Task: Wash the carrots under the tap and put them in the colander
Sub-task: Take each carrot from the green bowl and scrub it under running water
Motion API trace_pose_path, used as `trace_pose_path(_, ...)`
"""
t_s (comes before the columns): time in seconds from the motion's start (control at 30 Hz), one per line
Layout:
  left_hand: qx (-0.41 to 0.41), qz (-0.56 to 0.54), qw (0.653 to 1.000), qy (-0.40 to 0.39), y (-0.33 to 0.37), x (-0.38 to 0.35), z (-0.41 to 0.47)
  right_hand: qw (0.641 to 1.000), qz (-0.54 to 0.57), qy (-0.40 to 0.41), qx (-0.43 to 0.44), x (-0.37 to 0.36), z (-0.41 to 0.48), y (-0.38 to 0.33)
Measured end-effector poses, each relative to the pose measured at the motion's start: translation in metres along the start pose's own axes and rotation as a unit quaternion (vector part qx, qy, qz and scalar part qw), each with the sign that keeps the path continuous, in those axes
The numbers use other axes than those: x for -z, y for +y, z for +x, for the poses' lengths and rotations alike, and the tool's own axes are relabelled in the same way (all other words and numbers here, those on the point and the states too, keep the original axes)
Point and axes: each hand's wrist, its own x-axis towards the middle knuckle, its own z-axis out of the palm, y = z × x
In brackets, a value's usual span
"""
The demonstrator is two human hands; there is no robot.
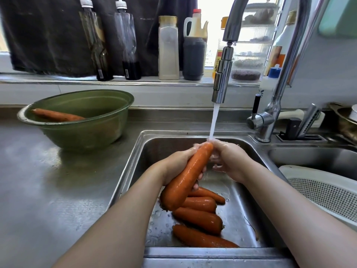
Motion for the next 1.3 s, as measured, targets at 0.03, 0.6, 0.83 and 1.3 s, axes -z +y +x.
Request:
trace_pose_path(0.03,-0.001,0.002,1.0,0.001,0.001,-0.001,0.0,1.0,0.001,0.005,-0.003,0.0,0.001,-0.001)
trace_pose_path(0.6,-0.029,-0.039,0.997,0.056,0.005,-0.013,0.011,0.997,0.024,-0.062,0.025,0.004,0.001,-0.002)
trace_pose_path(0.83,-0.042,-0.02,0.998,0.032,0.005,-0.011,0.008,0.997,0.006,0.066,0.029,-0.013,-0.001,-0.007)
trace_pose_path(1.3,-0.039,-0.013,0.999,0.024,0.008,-0.005,0.001,0.998,0.054,0.006,-0.037,-0.012,-0.001,-0.009)
